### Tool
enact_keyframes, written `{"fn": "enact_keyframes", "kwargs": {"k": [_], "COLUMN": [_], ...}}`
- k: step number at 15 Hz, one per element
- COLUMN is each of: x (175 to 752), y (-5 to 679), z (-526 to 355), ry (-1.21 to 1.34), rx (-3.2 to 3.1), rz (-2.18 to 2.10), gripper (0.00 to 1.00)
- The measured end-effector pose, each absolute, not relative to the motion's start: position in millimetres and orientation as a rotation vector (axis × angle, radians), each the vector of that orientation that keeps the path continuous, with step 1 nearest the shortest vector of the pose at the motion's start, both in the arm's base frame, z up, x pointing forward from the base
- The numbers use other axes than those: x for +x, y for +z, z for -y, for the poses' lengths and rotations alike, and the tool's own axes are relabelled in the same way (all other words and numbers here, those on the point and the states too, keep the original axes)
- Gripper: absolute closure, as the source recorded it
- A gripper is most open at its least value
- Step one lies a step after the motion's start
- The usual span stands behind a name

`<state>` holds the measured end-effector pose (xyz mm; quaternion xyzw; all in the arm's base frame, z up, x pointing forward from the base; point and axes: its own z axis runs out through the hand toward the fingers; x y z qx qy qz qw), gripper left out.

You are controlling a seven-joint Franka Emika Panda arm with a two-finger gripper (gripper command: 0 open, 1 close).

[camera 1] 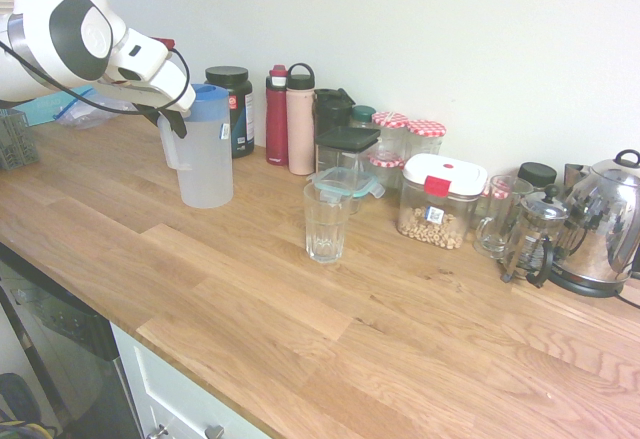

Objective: Pour me some water

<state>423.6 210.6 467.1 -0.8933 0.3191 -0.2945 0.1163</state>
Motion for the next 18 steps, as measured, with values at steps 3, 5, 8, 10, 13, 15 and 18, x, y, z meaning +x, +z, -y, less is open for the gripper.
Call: {"fn": "enact_keyframes", "kwargs": {"k": [3,5,8,10,13,15,18], "x": [421.9,421.2,418.8,408.7,375.4,350.4,316.4], "y": [466.7,466.3,467.8,474.1,493.1,501.9,521.6], "z": [-213.6,-214.1,-212.1,-209.8,-190.5,-160.6,-105.0], "ry": [-0.858,-0.855,-0.849,-0.836,-0.828,-0.809,-0.756], "rx": [-2.615,-2.619,-2.620,-2.625,-2.680,-2.726,-2.768], "rz": [-0.935,-0.937,-0.948,-0.958,-0.951,-0.943,-0.927], "gripper": [1.00,1.00,1.00,1.00,1.00,1.00,1.00]}}
